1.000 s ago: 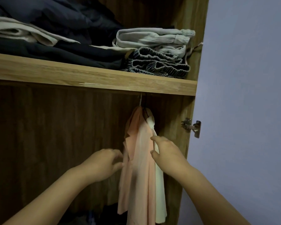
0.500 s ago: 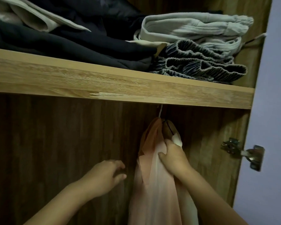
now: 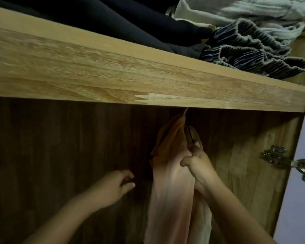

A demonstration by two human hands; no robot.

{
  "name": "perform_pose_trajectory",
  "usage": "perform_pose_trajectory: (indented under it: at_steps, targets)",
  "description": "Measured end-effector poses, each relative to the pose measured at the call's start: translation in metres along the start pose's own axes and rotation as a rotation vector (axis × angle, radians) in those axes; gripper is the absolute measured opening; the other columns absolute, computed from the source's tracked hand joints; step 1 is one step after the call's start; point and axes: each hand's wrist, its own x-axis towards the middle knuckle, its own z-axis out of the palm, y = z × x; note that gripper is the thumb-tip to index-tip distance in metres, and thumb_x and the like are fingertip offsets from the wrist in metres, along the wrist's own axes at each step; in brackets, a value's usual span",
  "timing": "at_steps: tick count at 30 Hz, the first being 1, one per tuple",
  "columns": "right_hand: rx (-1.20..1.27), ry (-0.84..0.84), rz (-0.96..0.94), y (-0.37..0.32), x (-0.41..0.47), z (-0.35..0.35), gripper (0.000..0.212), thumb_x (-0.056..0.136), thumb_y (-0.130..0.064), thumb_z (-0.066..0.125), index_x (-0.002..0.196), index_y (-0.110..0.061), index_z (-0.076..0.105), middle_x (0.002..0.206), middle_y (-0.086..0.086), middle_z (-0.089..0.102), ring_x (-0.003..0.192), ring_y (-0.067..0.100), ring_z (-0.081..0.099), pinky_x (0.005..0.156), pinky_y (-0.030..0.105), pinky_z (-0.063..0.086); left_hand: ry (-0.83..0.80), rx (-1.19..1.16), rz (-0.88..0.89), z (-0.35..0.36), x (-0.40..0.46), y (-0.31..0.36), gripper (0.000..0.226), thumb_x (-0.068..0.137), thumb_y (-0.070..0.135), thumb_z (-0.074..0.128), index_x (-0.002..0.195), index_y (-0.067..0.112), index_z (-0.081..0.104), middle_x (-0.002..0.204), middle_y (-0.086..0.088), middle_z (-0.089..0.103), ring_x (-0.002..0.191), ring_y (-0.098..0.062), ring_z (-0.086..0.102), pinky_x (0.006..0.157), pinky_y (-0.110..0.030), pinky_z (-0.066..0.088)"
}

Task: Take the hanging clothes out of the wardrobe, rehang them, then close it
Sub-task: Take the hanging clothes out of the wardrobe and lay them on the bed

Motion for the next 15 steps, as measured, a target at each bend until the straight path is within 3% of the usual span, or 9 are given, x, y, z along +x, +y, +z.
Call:
perform_pose_trajectory:
  at_steps: [1,3,4,6,8,11,15]
  targets:
    - [0.020,-0.009,-0.011,-0.001,0.000,0.000,0.068,0.075,0.020,0.042,0.129,-0.021,0.043,0.099,-0.010,0.051,0.085,0.007,0.053,0.069,0.015,0.048,0.003,-0.001,0.010,0.000,0.002,0.000,0.036,0.093,0.035,0.050,0.126,0.022,0.051,0.122,0.004,0.059,0.107,-0.008,0.055,0.090,-0.019,0.043]
    - [0.056,-0.053,0.001,-0.001,-0.002,-0.002,0.068,0.073,0.017,0.047,0.133,-0.014,0.044,0.111,-0.001,0.058,0.101,0.017,0.058,0.088,0.030,0.051,0.001,-0.009,0.020,0.001,0.006,-0.001,0.035,0.094,0.033,0.050,0.126,0.021,0.051,0.121,0.004,0.058,0.107,-0.008,0.055,0.088,-0.017,0.041]
    - [0.062,-0.064,0.014,0.002,-0.005,-0.004,0.069,0.071,0.013,0.051,0.134,-0.013,0.044,0.122,0.004,0.057,0.112,0.023,0.055,0.099,0.039,0.046,0.005,-0.020,0.025,0.002,0.008,-0.001,0.034,0.094,0.032,0.050,0.126,0.021,0.052,0.121,0.004,0.058,0.106,-0.007,0.055,0.086,-0.017,0.041]
    - [0.010,-0.049,0.000,0.002,-0.018,-0.010,0.056,0.068,0.009,0.056,0.118,-0.016,0.054,0.124,-0.001,0.056,0.118,0.018,0.049,0.106,0.041,0.038,0.015,-0.041,0.042,0.002,0.012,0.000,0.032,0.094,0.031,0.050,0.125,0.021,0.053,0.119,0.005,0.059,0.103,-0.006,0.054,0.084,-0.015,0.039]
    - [-0.023,-0.070,-0.027,0.001,-0.034,-0.019,0.046,0.060,0.005,0.057,0.098,-0.020,0.062,0.107,0.004,0.067,0.104,0.021,0.059,0.097,0.041,0.045,0.018,-0.073,0.052,0.002,0.016,0.004,0.029,0.095,0.028,0.049,0.122,0.019,0.054,0.113,0.006,0.058,0.099,-0.006,0.053,0.081,-0.016,0.039]
    - [0.062,-0.172,-0.012,-0.004,-0.061,-0.034,0.047,0.052,0.004,0.052,0.092,-0.016,0.067,0.090,0.017,0.070,0.077,0.029,0.067,0.067,0.035,0.054,0.066,-0.126,0.048,0.004,0.026,0.014,0.024,0.096,0.024,0.047,0.118,0.018,0.056,0.109,0.003,0.059,0.095,-0.008,0.053,0.084,-0.022,0.042]
    - [0.083,-0.209,0.043,-0.008,-0.096,-0.062,0.051,0.051,0.009,0.051,0.096,-0.007,0.067,0.085,0.022,0.068,0.072,0.033,0.065,0.056,0.032,0.052,0.151,-0.190,0.053,0.017,0.042,0.029,0.029,0.096,0.027,0.046,0.123,0.021,0.052,0.118,0.000,0.059,0.099,-0.012,0.056,0.087,-0.028,0.045]
